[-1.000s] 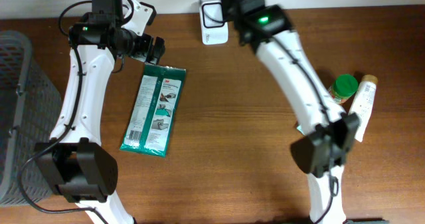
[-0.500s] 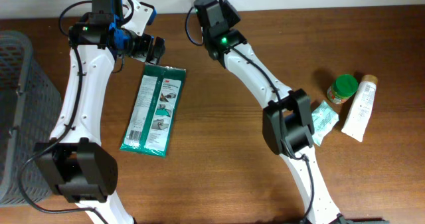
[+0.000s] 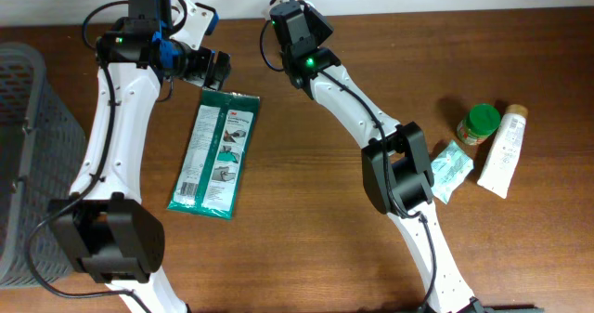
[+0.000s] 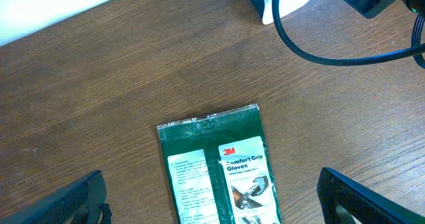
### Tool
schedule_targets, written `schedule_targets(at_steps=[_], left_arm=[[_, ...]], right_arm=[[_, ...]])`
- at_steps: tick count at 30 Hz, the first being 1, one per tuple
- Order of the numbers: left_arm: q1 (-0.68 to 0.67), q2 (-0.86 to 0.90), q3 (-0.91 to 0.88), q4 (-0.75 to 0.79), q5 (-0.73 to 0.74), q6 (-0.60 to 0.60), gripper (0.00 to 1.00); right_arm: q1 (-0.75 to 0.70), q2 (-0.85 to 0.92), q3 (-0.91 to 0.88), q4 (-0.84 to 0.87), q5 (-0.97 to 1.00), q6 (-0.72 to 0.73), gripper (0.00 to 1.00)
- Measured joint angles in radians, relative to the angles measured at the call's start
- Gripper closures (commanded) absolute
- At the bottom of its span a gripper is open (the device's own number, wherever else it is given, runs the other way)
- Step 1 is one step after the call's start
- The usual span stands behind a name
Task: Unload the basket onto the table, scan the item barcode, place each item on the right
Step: 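Hold the tissue pack up to the scanner window with the right gripper, then carry the tissue pack right and set it near the jar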
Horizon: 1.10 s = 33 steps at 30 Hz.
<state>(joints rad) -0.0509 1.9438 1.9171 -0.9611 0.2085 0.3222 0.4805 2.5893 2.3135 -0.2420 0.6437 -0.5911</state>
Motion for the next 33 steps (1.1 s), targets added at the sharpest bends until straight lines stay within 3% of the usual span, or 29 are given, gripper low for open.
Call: schedule_targets(at_steps=[9,16,26,33], left_arm=[[0.000,0.000,0.000,0.000,0.000,0.000,0.01],[0.000,0.000,0.000,0.000,0.000,0.000,0.01],[0.000,-0.001,0.000,0.001,0.000,0.000,0.01],[0.000,-0.001,0.000,0.000,0.000,0.000,0.01]], right_arm=[[0.000,-0.010,0.000,-0.102,-0.027,0.013,0.96],[0.000,-0.153,-0.005,-0.311,-0.178,0.197,0.96],[-0.024,-0.608,0.007,-1.035,-0.314,0.729,0.96],[-0.166,-0.621,-0.027,-1.323,-0.325,0.951,0.96]])
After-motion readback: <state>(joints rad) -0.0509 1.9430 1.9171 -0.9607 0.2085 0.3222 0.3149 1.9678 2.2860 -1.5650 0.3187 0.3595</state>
